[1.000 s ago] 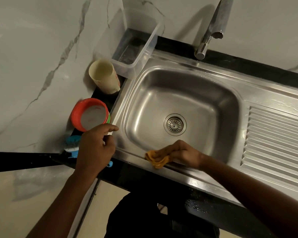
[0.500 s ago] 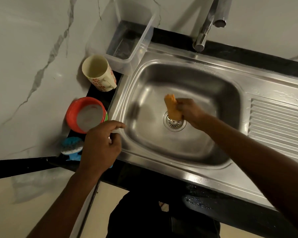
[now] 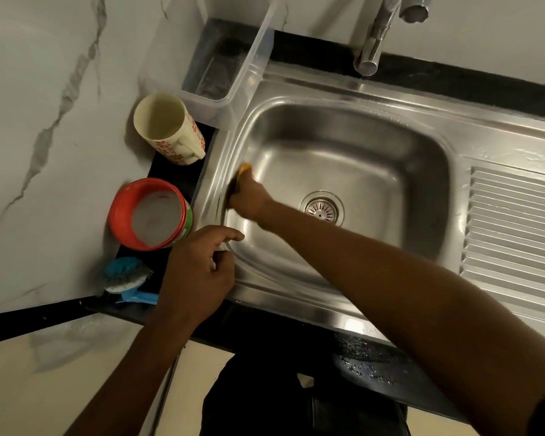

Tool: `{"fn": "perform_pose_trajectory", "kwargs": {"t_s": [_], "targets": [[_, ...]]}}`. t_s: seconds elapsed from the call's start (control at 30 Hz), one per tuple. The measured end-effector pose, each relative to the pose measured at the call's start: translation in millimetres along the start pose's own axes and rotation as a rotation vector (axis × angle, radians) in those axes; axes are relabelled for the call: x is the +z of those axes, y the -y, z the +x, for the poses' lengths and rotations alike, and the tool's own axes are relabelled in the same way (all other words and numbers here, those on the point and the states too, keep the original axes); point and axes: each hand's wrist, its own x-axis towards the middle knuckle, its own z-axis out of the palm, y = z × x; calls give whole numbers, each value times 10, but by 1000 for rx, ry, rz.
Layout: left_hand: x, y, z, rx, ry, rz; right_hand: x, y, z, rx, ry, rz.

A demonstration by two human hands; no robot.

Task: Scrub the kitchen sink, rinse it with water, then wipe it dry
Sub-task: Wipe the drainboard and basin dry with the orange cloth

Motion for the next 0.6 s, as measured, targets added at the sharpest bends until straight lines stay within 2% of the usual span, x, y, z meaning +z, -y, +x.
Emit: {"fn": "perform_pose_trajectory", "kwargs": {"t_s": [0.1,0.23,0.3,0.4,0.6], "targets": [[23,4,5,2,25,-8,131,-318,-172,41,246,-147],[50,5,31,18,39,14,31,-574,-355,-83,498,-477],[59,0,37,14,42,26,-159,-693,-467,-84,608,-579],[71,-6,28,-5,52,26,-539,-923,-610,18,680,-633],[144,0,37,-5,70,29,-1175,-1364,-1014,227,712,-889]]}}
